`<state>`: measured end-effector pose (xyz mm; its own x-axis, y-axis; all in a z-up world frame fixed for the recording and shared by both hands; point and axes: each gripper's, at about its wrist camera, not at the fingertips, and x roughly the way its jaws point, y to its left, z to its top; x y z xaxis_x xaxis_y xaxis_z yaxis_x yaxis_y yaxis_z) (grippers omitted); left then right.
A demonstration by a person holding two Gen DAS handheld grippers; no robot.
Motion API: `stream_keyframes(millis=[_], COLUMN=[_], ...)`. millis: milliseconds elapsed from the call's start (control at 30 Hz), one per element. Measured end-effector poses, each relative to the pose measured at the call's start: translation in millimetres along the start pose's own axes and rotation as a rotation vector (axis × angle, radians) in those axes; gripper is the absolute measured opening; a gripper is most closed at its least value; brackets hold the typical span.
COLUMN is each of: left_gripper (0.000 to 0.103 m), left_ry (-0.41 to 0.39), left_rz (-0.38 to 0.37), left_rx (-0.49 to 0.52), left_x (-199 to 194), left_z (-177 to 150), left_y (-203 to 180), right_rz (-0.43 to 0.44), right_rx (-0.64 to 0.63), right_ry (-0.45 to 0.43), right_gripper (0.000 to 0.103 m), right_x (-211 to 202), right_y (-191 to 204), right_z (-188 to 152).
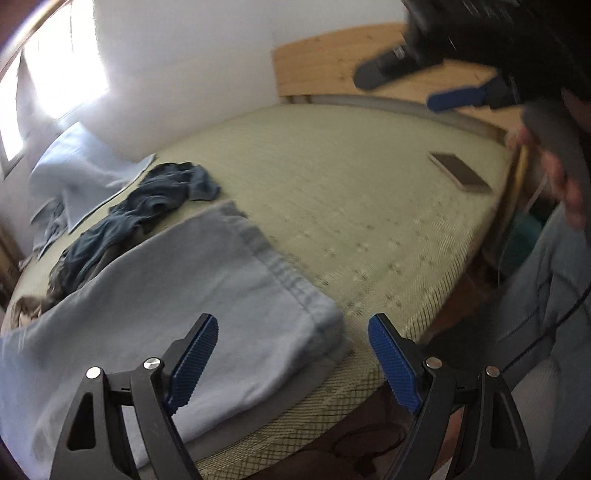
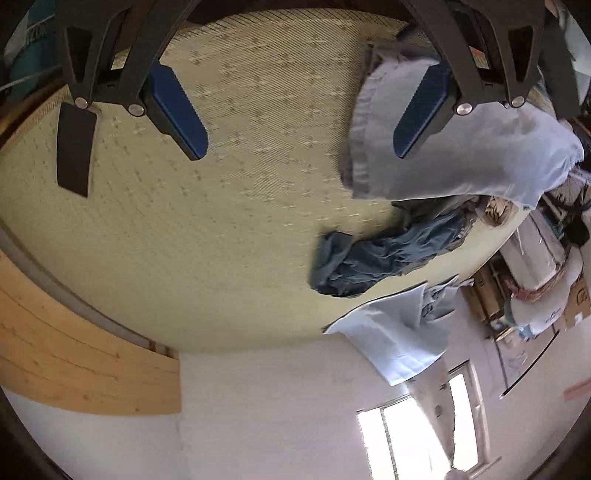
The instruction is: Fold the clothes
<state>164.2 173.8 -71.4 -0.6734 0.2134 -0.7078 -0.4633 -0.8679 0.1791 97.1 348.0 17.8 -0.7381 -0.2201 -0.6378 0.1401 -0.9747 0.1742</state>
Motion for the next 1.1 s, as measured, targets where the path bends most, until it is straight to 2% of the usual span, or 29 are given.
stream_keyframes(millis=[167, 433, 533, 600, 667, 900, 967, 1100], left_gripper=[0.087, 0.085, 0.066, 0.059, 0.044, 0.029, 0.024, 0.02], left_ry=[0.05, 0.158, 0.18, 0.182, 0.192, 0.174, 0.151, 0.104], left_rz=[-0.007, -0.007, -0.019, -0.022, -0.021, -0.086, -0.097, -0.121], left_rx=[0.045, 0.133, 0.183, 0.179, 0.166, 0.05, 0.007, -0.056], left_x=[12.5, 35.8, 39.7, 40.5, 42.4, 35.8, 29.2, 14.9], left_z=[0.7, -4.7, -9.9, -10.3, -10.4, -6.1, -3.2, 3.1], left_y=[-8.8, -18.7, -24.8, -23.8, -20.7, 0.8, 8.9, 24.7], right_rz=[0.001, 0.005, 0.009, 0.012, 0.015, 0.033, 0.059, 0.119], right_rx=[0.047, 0.064, 0.069, 0.073, 0.076, 0.081, 0.098, 0.121], right_ry=[0.007, 0.006, 0.008, 0.009, 0.011, 0.022, 0.031, 0.082], right_gripper=[0.103, 0.103, 0.103, 0.103, 0.103, 0.103, 0.103, 0.103], right_x=[-4.7, -9.3, -8.6, -8.1, -7.6, -4.6, -1.6, 13.9], right_y=[-17.7, -24.9, -25.5, -25.9, -26.3, -25.1, -26.5, -25.7], right_z=[-2.8, -4.6, -4.6, -4.6, -4.6, -5.8, -6.9, -12.2])
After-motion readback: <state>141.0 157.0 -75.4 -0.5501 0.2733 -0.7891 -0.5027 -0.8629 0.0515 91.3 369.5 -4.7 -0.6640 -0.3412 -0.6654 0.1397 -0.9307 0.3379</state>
